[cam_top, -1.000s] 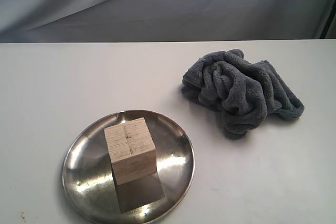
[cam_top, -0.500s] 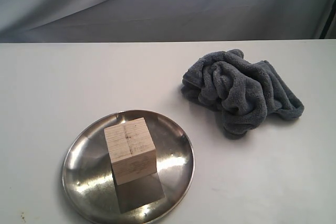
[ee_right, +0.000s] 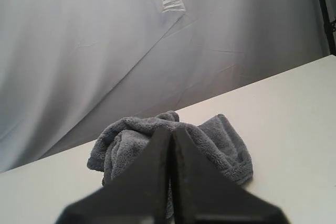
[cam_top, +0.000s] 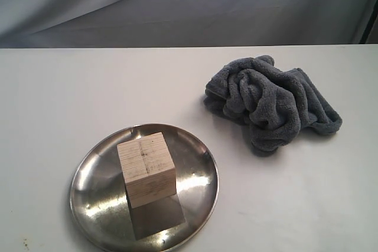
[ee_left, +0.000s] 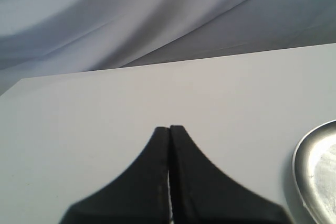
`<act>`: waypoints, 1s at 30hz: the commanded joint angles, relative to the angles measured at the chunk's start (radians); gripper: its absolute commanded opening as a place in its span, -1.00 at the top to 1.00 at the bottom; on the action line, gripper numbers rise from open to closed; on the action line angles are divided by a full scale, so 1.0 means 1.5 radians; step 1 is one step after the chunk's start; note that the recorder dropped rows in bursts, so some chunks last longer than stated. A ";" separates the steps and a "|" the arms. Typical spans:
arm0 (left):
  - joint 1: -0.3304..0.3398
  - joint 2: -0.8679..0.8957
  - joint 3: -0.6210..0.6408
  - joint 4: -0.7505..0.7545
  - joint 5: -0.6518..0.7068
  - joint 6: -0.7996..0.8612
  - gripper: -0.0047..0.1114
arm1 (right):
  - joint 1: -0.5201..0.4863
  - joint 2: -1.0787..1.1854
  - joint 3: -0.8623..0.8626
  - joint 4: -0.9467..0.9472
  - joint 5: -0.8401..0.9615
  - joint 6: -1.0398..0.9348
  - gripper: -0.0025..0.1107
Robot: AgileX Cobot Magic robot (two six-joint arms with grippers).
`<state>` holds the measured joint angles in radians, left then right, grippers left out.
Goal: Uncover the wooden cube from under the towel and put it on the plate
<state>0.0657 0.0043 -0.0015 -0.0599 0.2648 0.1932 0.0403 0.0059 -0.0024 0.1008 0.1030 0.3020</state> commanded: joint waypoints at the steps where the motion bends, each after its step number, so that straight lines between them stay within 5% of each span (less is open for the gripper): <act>1: -0.001 -0.003 0.001 -0.003 0.000 0.000 0.92 | -0.004 -0.004 0.002 -0.004 0.003 -0.013 0.96; 6: -0.001 -0.003 0.001 -0.003 0.000 -0.002 0.92 | -0.004 -0.004 0.002 -0.141 -0.001 -0.055 0.96; 13: -0.001 -0.003 0.001 -0.003 0.000 -0.002 0.92 | -0.004 -0.004 0.002 -0.154 0.045 -0.236 0.96; 18: -0.001 -0.003 0.001 -0.003 0.000 0.000 0.92 | -0.006 -0.004 0.002 -0.148 0.145 -0.236 0.96; 30: -0.001 -0.003 0.001 -0.003 0.000 -0.002 0.92 | -0.006 -0.004 0.002 -0.148 0.154 -0.206 0.96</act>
<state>0.0657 0.0043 -0.0015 -0.0599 0.2648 0.1932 0.0403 0.0059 -0.0024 -0.1148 0.3313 -0.0186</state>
